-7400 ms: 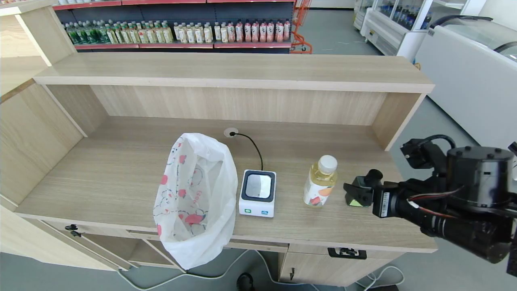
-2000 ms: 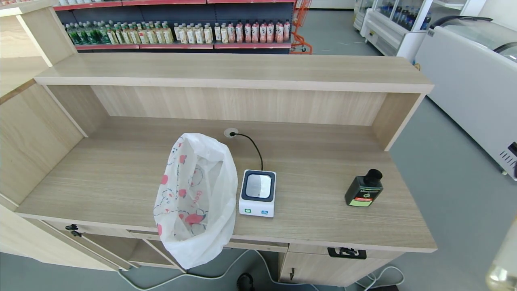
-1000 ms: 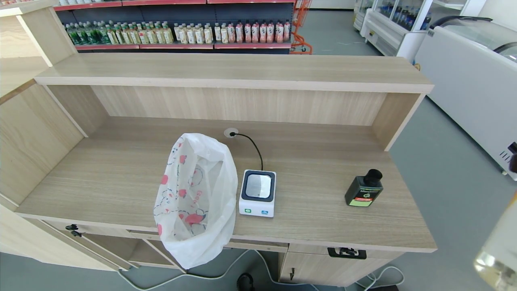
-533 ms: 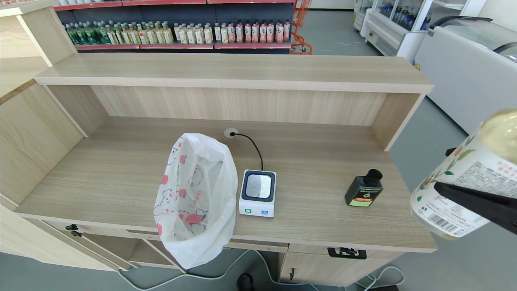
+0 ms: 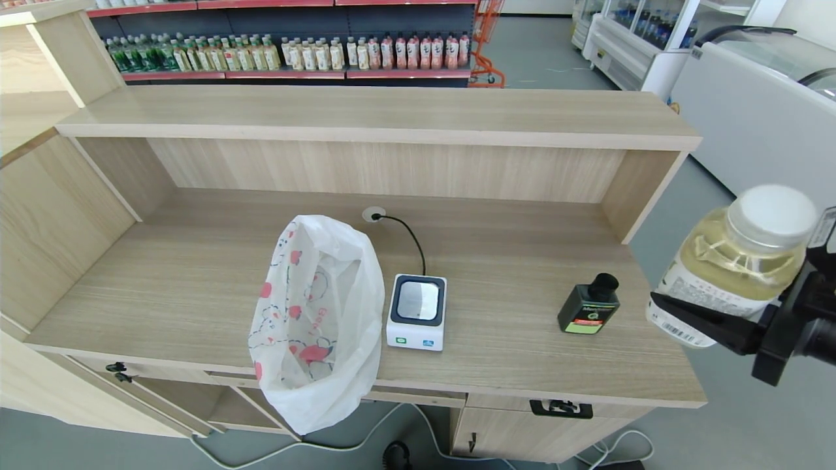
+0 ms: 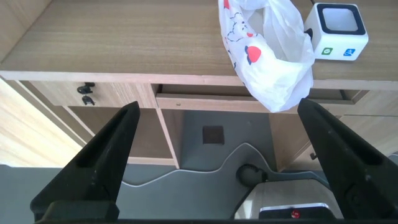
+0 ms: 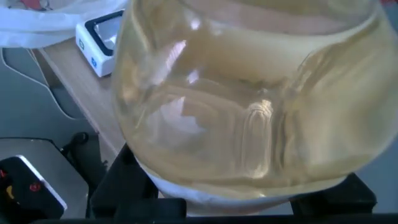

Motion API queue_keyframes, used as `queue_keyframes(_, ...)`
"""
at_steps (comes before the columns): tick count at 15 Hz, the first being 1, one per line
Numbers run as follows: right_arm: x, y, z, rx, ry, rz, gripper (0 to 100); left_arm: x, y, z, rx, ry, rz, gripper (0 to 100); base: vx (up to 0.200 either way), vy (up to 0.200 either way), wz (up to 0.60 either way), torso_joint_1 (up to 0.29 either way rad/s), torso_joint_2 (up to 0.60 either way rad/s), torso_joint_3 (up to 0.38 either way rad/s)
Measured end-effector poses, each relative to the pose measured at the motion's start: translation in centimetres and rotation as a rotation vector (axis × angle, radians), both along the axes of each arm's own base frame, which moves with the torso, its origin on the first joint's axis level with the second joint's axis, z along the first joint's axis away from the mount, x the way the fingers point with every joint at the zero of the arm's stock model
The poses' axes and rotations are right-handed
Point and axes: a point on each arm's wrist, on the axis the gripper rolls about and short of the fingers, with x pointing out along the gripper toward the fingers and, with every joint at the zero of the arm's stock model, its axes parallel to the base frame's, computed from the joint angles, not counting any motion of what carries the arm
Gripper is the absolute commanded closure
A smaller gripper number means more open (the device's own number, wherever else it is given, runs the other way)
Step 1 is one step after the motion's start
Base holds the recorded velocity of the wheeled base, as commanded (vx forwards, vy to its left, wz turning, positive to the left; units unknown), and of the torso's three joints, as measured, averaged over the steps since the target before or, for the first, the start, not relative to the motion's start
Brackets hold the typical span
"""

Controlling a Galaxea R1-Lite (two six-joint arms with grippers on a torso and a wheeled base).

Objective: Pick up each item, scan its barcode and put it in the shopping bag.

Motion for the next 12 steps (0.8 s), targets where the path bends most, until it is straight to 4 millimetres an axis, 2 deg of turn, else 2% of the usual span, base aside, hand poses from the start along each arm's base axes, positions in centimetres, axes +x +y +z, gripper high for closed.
queue_keyframes(4,0.7,-0.4,0.6,-0.048,-0.038,-0.119,100,0.0,0.0,0.0,0.000,0.000,0.000,0,0.000,0.000,0.00,0.000,0.00,0.000)
queue_keyframes(9,0.2,-0.6,0.2,-0.073,-0.045,-0.122,100,0.0,0.0,0.0,0.002,0.000,0.000,0,0.000,0.000,0.00,0.000,0.00,0.000)
queue_keyframes(12,-0.3,-0.7,-0.6,-0.094,-0.032,-0.117,100,0.0,0.0,0.0,0.001,0.000,0.000,0,0.000,0.200,0.00,-0.001,0.00,0.002)
